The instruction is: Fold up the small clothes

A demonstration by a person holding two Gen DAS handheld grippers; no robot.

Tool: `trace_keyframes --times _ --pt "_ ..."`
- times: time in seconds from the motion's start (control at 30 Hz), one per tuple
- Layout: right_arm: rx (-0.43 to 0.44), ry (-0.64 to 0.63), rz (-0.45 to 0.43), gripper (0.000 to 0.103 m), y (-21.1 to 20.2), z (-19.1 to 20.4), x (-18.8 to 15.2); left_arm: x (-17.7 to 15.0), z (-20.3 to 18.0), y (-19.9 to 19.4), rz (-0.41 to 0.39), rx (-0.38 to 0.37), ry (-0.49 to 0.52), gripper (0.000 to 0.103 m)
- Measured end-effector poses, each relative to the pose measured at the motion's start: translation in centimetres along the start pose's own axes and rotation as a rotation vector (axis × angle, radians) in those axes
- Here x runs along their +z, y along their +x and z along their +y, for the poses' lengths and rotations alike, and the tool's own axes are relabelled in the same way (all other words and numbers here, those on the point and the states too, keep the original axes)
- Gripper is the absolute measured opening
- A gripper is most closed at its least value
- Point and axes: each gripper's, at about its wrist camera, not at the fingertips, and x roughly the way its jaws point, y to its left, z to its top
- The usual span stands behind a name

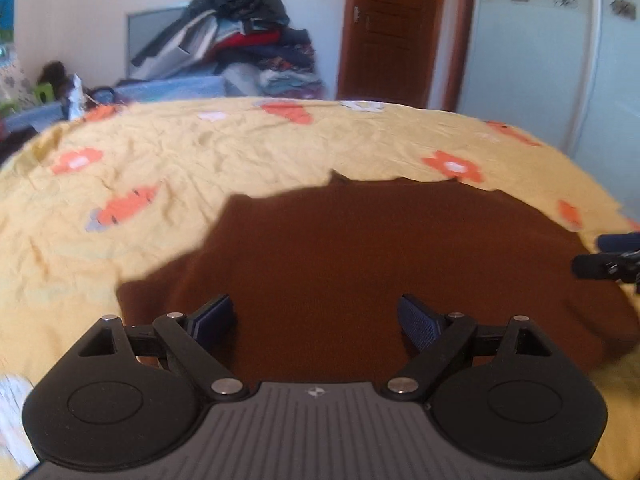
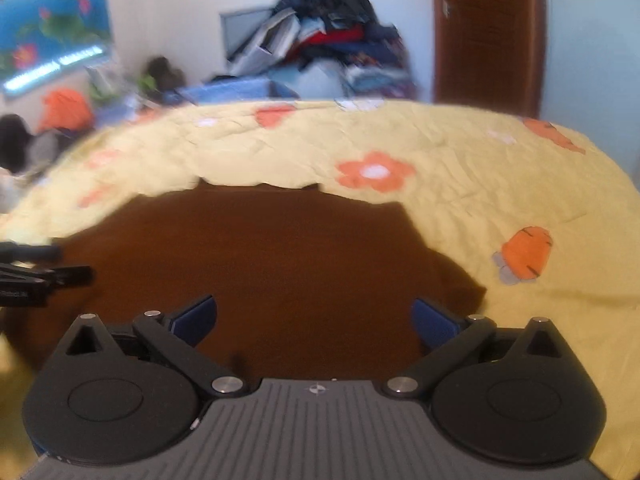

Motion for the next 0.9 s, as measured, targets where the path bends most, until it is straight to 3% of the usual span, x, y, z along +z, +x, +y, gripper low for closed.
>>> trace_keyframes --times 0.03,0.1,0.13,0.17,0.27,0.33,0.37,0.43,0.47,0.5,0.53,0.57,0.6,0.63,0.73,0.83,0.9 --pt "-0.002 -0.015 0.038 0.103 0.3 0.2 -0.7 -0.7 -0.1 0.3 0.028 0.004 0.006 0.091" --pt "-0.038 -0.081 0.122 0.103 1.8 0.5 -2.6 -2.4 -0.8 0.6 -0.027 0.042 0.1 0.091" --pt "-0.043 -0.151 0.051 0.103 1.3 0.6 -3.9 -2.6 -1.1 0.6 -0.036 0.051 0.126 0.091" --pt "-0.03 -0.158 0.037 0.103 1.1 0.3 -4.4 -2.4 -1.2 0.5 -0.026 0.053 0.121 0.091" --pt "-0.072 -0.067 0.11 0.101 0.1 -0.4 -3.2 -1.6 -1.2 -1.0 0.001 0.054 0.069 0.091" --pt "-0.071 0.01 0.084 0.102 -1.8 -0.7 -2.8 -2.0 -1.3 -2.8 -0.021 -0.004 0.048 0.091" --pt "-0.047 0.036 0.056 0.103 -2.8 -0.7 -2.9 -2.6 -1.7 -3.5 -0.029 -0.031 0.069 0.092" --pt "-0.019 0.053 0.041 0.103 -3.4 -0.1 -3.3 -3.9 -2.9 -3.1 0.016 -0.015 0.153 0.092" --pt "-0.012 0.022 0.068 0.103 -2.8 0.5 -3.8 -4.6 -3.5 -2.4 0.044 0.015 0.195 0.092" --pt "-0.023 -0.037 0.115 0.103 -1.6 1.1 -4.5 -5.1 -3.7 -2.4 0.019 0.028 0.201 0.092" --pt "-0.07 -0.109 0.145 0.103 -0.6 1.9 -5.2 -4.9 -3.7 -2.6 0.028 0.03 0.191 0.092" --pt "-0.08 -0.153 0.099 0.103 -0.9 2.4 -5.6 -4.4 -3.7 -2.8 0.051 0.032 0.177 0.092" --pt "-0.077 -0.152 0.119 0.103 -1.1 2.7 -5.2 -3.8 -3.6 -3.3 0.052 0.036 0.158 0.092" --pt "-0.073 -0.125 0.139 0.102 -1.3 2.7 -4.6 -3.3 -3.4 -4.1 0.035 0.039 0.138 0.092" --pt "-0.02 -0.065 0.05 0.103 -3.4 2.8 -3.2 -1.4 -2.6 -7.1 -0.063 0.011 0.096 0.092" --pt "0.011 -0.027 0.032 0.103 -3.6 3.3 -2.2 -0.4 -2.3 -9.6 -0.249 0.004 0.093 0.092" --pt "0.059 0.033 -0.012 0.103 -3.6 3.6 -2.5 -1.1 -2.3 -10.0 -0.358 0.003 0.082 0.097"
